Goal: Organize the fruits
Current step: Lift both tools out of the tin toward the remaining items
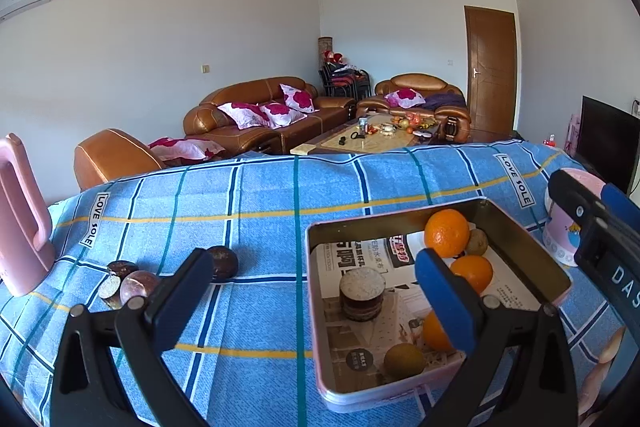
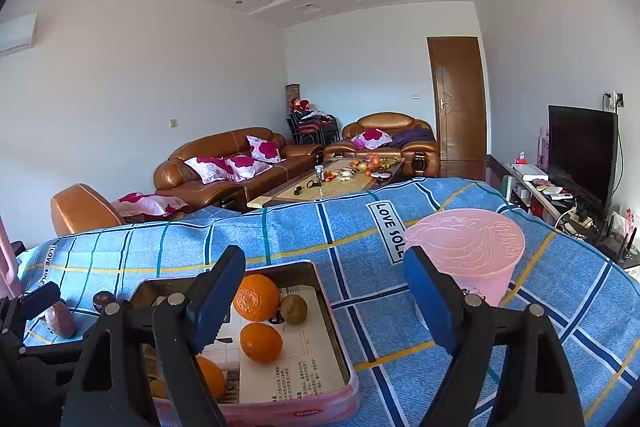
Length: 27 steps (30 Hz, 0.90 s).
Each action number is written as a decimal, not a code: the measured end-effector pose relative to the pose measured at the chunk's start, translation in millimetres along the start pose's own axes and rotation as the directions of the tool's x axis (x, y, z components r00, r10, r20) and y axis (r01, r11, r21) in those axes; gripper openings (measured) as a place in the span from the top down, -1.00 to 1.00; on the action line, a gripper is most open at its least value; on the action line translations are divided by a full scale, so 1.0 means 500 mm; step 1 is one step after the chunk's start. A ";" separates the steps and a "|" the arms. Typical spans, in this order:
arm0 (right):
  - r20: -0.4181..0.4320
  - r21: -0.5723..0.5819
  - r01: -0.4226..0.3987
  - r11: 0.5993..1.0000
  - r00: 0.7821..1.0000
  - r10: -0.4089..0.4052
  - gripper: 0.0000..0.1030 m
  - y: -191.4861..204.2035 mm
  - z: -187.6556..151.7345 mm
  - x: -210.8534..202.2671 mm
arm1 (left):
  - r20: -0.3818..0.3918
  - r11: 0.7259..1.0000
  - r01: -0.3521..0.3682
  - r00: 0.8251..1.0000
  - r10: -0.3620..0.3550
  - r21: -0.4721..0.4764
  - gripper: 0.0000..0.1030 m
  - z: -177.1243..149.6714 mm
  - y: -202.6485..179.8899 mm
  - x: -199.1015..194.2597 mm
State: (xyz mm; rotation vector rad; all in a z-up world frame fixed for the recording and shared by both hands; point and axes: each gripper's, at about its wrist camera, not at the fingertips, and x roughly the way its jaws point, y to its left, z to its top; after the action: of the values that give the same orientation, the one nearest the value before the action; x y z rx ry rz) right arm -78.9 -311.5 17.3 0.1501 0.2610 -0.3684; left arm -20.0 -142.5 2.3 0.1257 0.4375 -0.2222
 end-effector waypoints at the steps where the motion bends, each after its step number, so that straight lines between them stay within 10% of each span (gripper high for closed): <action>1: 0.001 -0.002 0.004 1.000 1.000 -0.004 -0.61 0.001 -0.001 -0.004 | 0.006 1.000 -0.003 1.000 0.003 0.001 -0.99 -0.001 0.001 -0.004; 27: -0.048 -0.013 -0.002 1.000 0.999 0.002 -0.61 0.090 -0.028 -0.049 | -0.018 0.998 -0.042 0.999 0.041 -0.045 -0.99 -0.028 0.105 -0.032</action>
State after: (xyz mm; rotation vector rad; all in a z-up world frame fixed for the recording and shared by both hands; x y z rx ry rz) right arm -87.3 -259.0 15.0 0.1466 0.3103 -0.3613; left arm -27.3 -86.4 0.7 0.0924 0.4560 -0.1704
